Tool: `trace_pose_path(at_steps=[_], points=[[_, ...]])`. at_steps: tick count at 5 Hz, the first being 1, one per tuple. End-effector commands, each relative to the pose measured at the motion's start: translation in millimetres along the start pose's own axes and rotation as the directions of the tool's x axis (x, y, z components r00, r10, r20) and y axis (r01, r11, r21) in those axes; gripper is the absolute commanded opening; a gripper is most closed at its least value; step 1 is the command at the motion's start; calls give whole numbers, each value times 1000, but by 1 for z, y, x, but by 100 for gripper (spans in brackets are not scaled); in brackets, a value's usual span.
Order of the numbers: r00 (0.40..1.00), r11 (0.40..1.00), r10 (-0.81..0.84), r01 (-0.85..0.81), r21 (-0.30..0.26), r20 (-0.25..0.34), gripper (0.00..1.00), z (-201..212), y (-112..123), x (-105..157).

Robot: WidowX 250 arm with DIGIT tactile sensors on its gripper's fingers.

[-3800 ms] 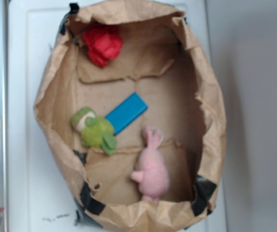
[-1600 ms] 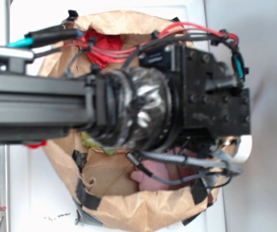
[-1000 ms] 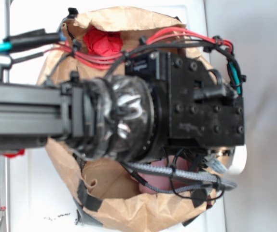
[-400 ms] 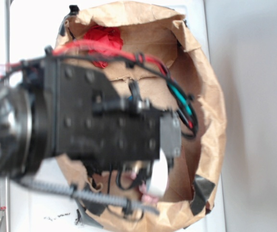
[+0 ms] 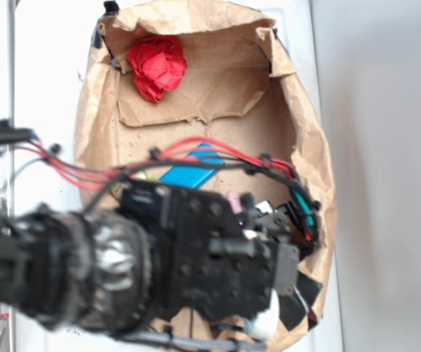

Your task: Grab the pink bunny.

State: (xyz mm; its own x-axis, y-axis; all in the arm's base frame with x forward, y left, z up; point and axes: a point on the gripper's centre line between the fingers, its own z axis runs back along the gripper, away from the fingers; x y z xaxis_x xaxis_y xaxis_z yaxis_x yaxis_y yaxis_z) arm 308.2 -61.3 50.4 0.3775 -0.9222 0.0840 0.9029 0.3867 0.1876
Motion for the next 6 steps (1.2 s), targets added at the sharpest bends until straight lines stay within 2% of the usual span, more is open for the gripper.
trace_pose_path(at_steps=[1,2,3,4,6], points=[[996,996,-82,83,-29,16,100,-14,-8,39],[996,997,-82,81,-17,-24,100,-31,-4,36],[999,999,-41,42,12,-25,0,-33,3,27],[1000,1000,0,0,4,9,0,-13,13,17],[979,988,149,-141,-63,137,0,55,39,-24]])
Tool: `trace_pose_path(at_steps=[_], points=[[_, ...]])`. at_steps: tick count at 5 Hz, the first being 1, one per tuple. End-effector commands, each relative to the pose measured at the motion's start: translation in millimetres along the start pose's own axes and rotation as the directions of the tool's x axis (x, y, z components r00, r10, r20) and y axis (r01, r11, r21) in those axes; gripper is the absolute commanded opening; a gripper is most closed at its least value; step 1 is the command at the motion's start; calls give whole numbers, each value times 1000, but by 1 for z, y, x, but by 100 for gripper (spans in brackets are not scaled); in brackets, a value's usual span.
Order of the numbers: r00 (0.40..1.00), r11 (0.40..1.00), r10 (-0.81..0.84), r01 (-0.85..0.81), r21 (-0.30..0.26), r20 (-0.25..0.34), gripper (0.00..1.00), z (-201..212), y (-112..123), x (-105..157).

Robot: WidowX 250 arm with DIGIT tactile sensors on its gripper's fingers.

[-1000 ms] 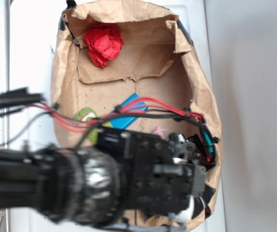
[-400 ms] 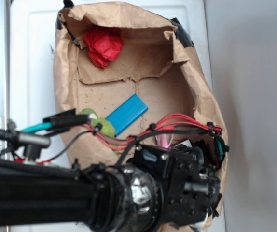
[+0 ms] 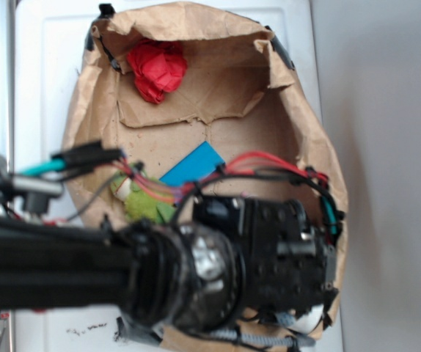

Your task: Grab the pink bunny.

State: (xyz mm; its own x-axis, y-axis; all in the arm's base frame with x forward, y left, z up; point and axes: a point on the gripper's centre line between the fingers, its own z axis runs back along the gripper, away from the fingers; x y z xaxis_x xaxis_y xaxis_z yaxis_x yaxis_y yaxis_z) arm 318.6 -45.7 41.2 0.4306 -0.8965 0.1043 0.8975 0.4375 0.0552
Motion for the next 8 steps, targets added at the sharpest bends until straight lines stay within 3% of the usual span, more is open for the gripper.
trace_pose_path(at_steps=[1,2,3,4,5,7,8], points=[[973,989,116,-131,65,197,0,107,12,-30],[934,935,318,-337,111,162,0,134,0,-40],[845,845,534,-533,47,-14,0,147,-4,-44],[738,745,667,-663,75,-107,0,153,-5,-48],[545,565,818,-821,80,-183,0,154,-15,-51],[443,444,896,-896,9,-31,0,153,-10,-55],[440,436,892,-898,57,106,0,146,-7,-50]])
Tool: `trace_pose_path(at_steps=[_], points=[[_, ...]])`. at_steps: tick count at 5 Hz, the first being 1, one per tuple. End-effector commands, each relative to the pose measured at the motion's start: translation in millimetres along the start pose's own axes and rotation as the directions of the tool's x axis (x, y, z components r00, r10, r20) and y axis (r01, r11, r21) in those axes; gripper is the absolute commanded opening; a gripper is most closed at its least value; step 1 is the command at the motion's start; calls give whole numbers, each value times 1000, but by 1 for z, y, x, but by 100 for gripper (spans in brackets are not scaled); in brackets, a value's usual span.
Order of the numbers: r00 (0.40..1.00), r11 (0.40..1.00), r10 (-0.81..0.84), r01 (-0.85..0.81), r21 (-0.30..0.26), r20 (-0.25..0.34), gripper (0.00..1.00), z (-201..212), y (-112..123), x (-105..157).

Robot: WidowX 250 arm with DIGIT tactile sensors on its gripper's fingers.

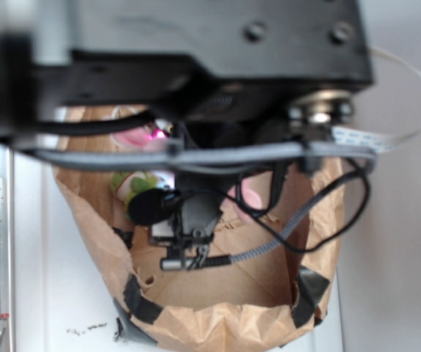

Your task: Grab the pink bunny.

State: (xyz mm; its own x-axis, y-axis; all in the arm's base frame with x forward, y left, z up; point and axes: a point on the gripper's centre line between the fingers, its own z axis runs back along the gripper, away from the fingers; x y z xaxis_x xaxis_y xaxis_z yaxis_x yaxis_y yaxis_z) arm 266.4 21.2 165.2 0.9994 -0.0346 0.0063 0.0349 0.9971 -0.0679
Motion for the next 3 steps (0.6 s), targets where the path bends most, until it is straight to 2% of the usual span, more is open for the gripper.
trace_pose_path(at_steps=[1,2,3], points=[[972,995,46,-66,77,230,0,7,-15,19],[978,992,21,-47,121,207,0,0,-17,25],[977,990,32,-59,126,210,0,-1,-17,28]])
